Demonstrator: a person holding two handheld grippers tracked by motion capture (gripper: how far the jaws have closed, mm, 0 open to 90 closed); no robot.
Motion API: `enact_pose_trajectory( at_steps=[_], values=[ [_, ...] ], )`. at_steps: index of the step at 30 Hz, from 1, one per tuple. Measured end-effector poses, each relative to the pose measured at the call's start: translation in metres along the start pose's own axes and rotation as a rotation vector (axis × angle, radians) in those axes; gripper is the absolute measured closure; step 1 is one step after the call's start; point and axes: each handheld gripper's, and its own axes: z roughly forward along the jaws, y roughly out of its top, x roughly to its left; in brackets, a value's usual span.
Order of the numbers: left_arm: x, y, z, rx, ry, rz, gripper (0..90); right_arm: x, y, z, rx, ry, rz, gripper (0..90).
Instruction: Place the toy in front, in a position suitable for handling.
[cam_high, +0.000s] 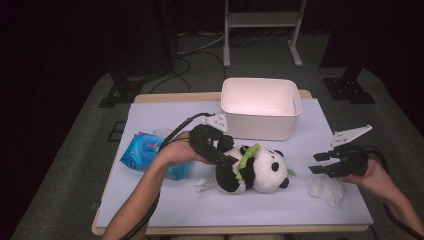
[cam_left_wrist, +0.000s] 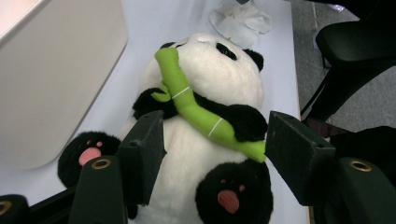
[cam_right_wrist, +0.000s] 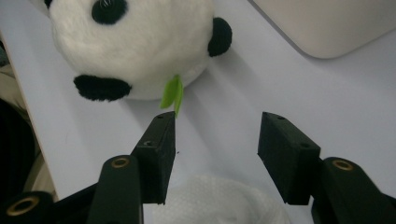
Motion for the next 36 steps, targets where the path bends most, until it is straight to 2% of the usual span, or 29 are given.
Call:
enact_pose_trajectory(
  at_steps=[10, 17, 32, 36],
  values=[
    [-0.001, -0.019, -0.016, 0.001, 0.042, -0.03, 34.0, -0.002, 0.025, 0.009, 0.003, 0.04, -0.028, 38.8],
    [0.0, -0.035, -0.028, -0.019, 0.064, -0.065, 31.1, -0.003, 0.045, 0.009, 0.001, 0.039, -0.037, 34.2],
    [0.008, -0.064, -0.028, -0.022, 0.085, -0.113, 24.1, -0.009, 0.081, 0.014, -0.022, 0.033, -0.058, 30.9],
    [0.009, -0.075, -0.025, -0.02, 0.096, -0.131, 21.3, -0.009, 0.092, 0.017, -0.018, 0.032, -0.078, 30.4]
  ],
)
